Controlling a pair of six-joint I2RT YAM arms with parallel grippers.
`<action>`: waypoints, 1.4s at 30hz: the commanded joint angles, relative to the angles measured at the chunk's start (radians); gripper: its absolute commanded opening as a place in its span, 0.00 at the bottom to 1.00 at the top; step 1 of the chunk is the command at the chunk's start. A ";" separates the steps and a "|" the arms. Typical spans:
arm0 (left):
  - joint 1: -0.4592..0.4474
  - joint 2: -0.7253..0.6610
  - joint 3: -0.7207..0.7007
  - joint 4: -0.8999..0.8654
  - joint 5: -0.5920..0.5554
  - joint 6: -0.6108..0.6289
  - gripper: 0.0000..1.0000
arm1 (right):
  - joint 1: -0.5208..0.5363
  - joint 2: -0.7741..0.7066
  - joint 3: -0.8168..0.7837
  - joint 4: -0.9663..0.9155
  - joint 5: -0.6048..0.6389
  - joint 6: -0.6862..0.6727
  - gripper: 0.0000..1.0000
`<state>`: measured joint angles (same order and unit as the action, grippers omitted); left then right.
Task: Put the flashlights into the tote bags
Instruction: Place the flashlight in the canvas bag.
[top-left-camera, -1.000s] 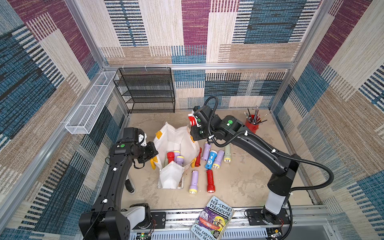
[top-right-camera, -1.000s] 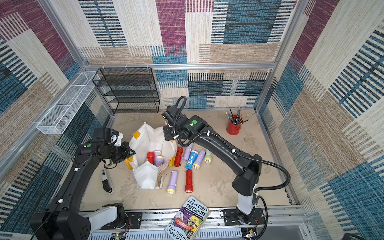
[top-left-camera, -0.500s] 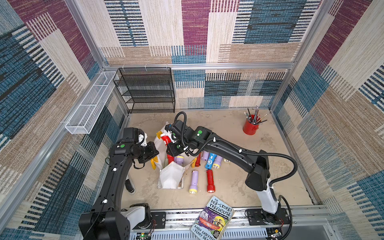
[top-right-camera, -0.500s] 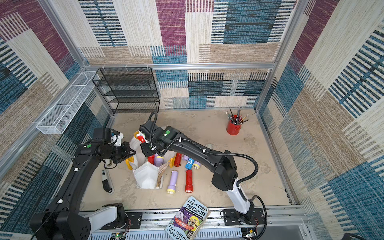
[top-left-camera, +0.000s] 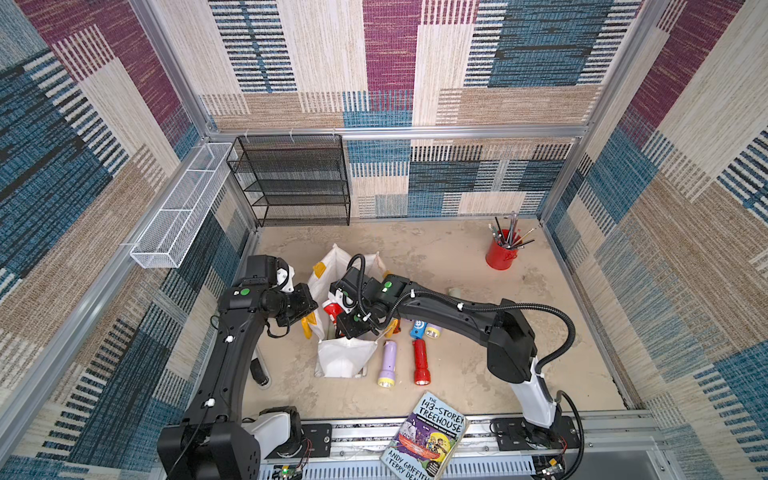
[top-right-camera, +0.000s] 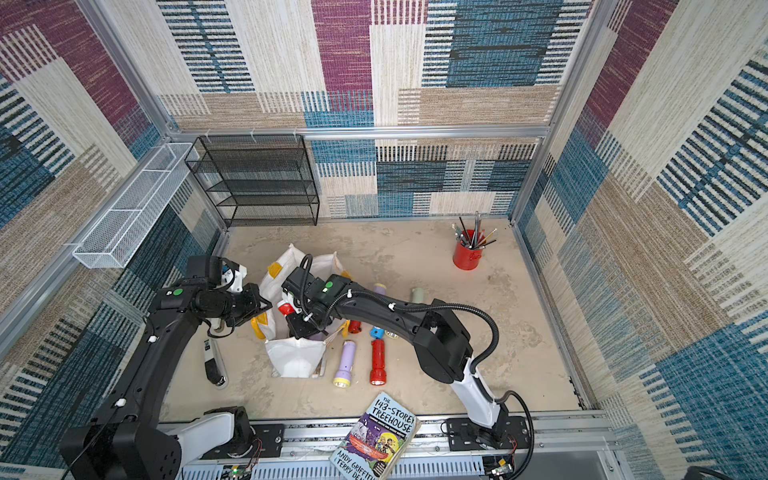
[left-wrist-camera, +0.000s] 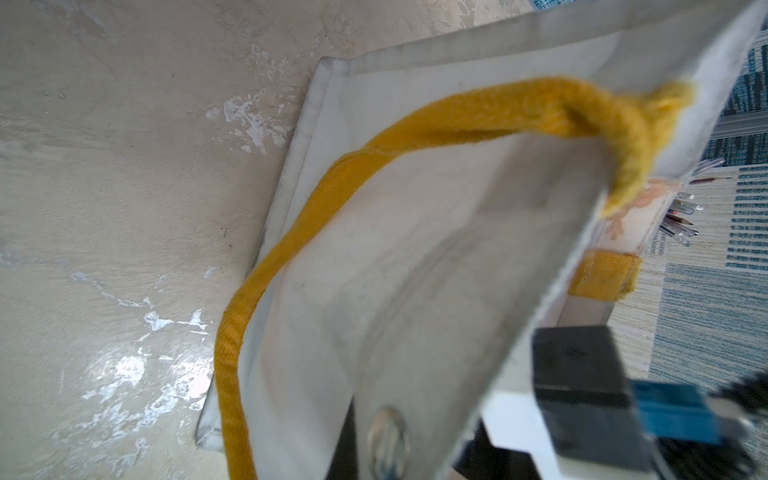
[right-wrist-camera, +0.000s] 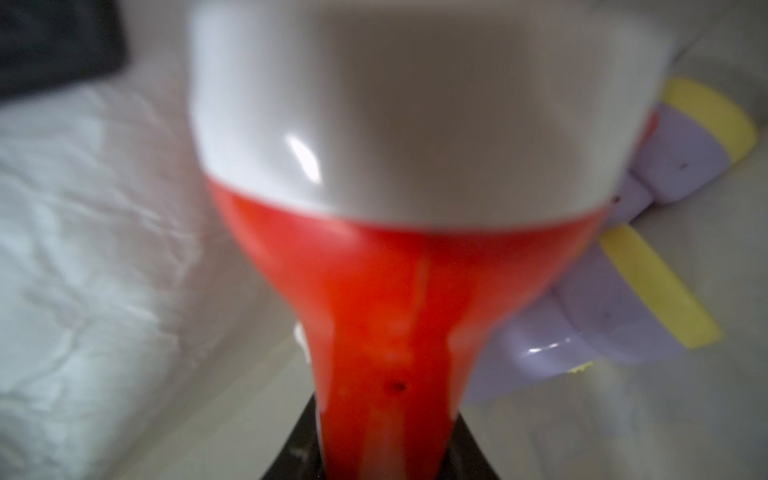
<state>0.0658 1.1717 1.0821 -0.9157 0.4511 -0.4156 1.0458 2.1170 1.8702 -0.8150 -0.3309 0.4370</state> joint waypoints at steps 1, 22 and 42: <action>0.002 0.001 0.004 0.001 0.019 0.006 0.00 | 0.001 -0.002 -0.027 0.072 -0.063 0.028 0.27; 0.003 -0.004 -0.005 -0.004 -0.005 0.016 0.00 | -0.011 0.053 -0.151 0.030 -0.072 0.078 0.34; 0.026 0.004 -0.017 0.005 0.012 0.008 0.00 | -0.032 0.034 -0.147 -0.110 0.209 -0.011 0.56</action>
<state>0.0887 1.1706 1.0710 -0.9325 0.4580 -0.4156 1.0168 2.1384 1.7210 -0.7544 -0.3130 0.4660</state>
